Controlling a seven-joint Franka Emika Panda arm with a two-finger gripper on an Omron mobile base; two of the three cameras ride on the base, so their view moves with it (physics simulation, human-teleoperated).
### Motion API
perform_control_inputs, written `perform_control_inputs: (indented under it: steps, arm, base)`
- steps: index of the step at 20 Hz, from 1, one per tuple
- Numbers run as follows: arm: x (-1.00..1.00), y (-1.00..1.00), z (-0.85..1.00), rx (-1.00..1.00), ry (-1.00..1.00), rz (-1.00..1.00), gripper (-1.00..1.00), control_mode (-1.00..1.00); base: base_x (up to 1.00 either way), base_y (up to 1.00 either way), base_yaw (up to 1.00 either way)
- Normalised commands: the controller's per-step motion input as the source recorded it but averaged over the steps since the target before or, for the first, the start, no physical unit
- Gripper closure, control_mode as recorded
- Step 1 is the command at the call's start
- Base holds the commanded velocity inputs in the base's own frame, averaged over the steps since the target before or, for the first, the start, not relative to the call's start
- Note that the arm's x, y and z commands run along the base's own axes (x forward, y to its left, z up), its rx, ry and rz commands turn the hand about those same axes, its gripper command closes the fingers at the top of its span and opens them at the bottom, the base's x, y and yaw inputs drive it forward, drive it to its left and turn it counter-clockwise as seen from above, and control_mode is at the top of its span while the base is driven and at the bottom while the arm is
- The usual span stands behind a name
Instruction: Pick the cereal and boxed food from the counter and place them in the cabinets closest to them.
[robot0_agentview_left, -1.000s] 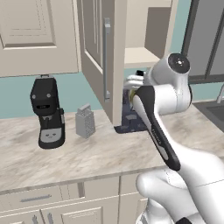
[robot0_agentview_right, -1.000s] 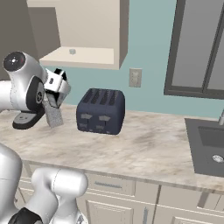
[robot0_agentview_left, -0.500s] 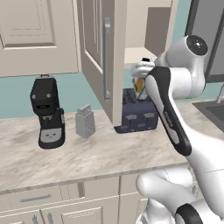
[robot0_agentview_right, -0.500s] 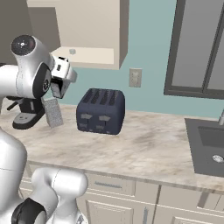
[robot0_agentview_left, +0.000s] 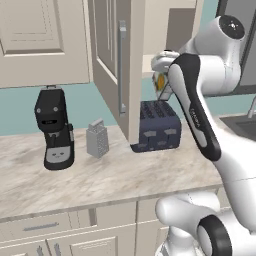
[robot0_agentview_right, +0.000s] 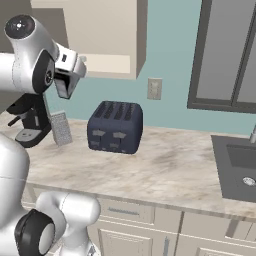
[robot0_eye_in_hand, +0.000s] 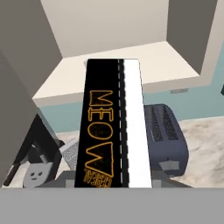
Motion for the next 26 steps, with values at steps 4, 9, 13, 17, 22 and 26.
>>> perform_control_inputs:
  steps: [4, 9, 13, 17, 22, 26]
  arm:
    - [0.0, 0.01, 0.02, 0.0, 0.0, 0.0, 1.0, -1.0]
    - [0.12, -0.12, 0.05, 0.0, -0.08, 0.01, 1.0, -1.0]
    - [0.05, -0.13, 0.16, 0.0, -0.09, 0.02, 1.0, -1.0]
    - [0.01, -0.08, 0.2, -0.02, -0.03, 0.0, 1.0, -1.0]
    - [0.0, -0.05, 0.2, -0.05, 0.0, 0.0, 1.0, -1.0]
    - [0.0, 0.0, 0.13, -0.03, -0.02, 0.0, 1.0, -1.0]
  base:
    - [0.0, 0.0, 0.0]
    - [0.0, 0.0, 0.0]
    - [0.0, 0.0, 0.0]
    - [0.0, 0.0, 0.0]
    - [0.0, 0.0, 0.0]
    - [0.0, 0.0, 0.0]
